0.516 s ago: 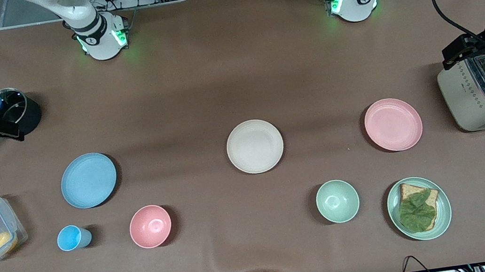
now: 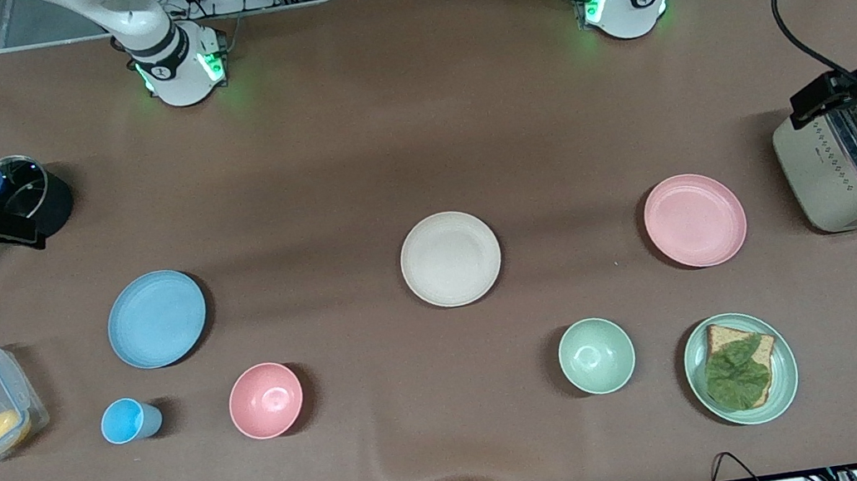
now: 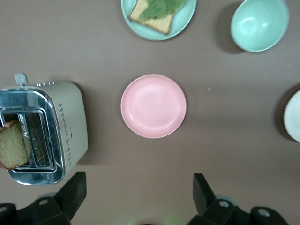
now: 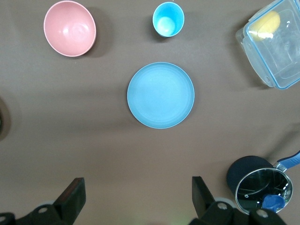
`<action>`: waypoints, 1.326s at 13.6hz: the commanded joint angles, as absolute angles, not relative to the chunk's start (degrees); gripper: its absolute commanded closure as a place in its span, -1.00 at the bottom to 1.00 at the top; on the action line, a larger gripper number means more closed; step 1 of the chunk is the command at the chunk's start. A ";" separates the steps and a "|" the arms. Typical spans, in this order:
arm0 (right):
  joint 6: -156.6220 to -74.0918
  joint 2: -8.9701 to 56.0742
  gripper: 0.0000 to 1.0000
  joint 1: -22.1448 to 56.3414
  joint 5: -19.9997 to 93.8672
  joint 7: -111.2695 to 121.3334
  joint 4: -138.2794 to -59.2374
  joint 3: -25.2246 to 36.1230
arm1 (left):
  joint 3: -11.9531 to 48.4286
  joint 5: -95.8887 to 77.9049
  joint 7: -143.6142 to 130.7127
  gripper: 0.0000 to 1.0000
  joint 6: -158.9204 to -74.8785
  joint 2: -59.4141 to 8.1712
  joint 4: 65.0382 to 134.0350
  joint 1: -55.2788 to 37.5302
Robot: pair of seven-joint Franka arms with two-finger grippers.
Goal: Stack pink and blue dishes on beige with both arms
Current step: 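Move the left gripper toward the pink plate beside the toaster, then lower the left gripper and grasp the pink plate rim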
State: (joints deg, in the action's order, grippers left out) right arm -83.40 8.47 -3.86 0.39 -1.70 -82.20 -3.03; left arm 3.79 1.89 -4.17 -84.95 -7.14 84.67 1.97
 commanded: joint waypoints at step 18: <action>-80.25 10.20 -1.00 -4.66 1.41 -1.58 -81.74 -3.60 | 3.96 2.11 -6.77 -1.00 -142.72 -22.58 124.89 13.27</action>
State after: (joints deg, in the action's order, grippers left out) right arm -81.39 9.80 -3.90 0.47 -1.68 -82.19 -3.07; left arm 3.53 1.91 -5.59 -140.52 -21.81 124.55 12.95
